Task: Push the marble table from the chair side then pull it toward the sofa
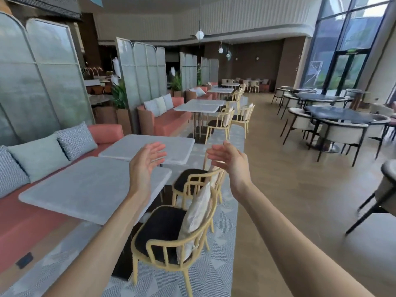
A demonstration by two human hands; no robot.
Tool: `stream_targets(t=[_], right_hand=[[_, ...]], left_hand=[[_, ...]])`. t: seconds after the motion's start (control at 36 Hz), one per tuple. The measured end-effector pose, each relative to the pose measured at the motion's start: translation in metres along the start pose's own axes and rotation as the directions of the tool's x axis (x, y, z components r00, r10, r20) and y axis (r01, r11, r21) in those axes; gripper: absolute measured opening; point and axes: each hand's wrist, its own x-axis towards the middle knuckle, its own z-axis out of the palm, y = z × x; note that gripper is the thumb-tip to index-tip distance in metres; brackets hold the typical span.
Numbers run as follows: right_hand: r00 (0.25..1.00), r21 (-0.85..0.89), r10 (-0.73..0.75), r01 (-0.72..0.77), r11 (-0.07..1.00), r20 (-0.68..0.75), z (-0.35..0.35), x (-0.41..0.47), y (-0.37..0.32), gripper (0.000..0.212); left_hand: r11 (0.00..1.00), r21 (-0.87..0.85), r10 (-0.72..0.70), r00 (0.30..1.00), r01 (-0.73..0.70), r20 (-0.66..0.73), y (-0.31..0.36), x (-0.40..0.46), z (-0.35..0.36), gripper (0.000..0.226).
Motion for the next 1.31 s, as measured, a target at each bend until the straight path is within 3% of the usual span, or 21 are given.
stream_targets(t=[0.19, 0.5, 0.83, 1.08, 1.31], right_hand=[[0.996, 0.039, -0.094, 0.094, 0.995, -0.01, -0.061, 0.146, -0.006, 0.039], [0.986, 0.092, -0.167, 0.165, 0.982, 0.012, -0.155, 0.394, -0.033, 0.036], [0.984, 0.086, -0.178, 0.177, 0.98, 0.001, -0.237, 0.677, 0.037, 0.04], [0.979, 0.096, -0.204, 0.203, 0.974, -0.006, -0.291, 0.911, 0.052, 0.038], [0.958, 0.07, -0.275, 0.27, 0.96, 0.076, -0.352, 1.109, 0.091, 0.034]], left_hand=[[0.996, -0.01, 0.085, 0.995, -0.085, 0.044, -0.059, 0.099, 0.127, 0.041], [0.985, -0.068, 0.16, 0.986, -0.156, 0.054, -0.12, 0.277, 0.323, 0.035], [0.983, -0.127, 0.146, 0.987, -0.136, 0.069, -0.296, 0.493, 0.481, 0.031], [0.981, -0.128, 0.158, 0.985, -0.149, 0.062, -0.378, 0.678, 0.617, 0.027], [0.979, -0.092, 0.182, 0.983, -0.182, -0.007, -0.477, 0.815, 0.714, 0.024]])
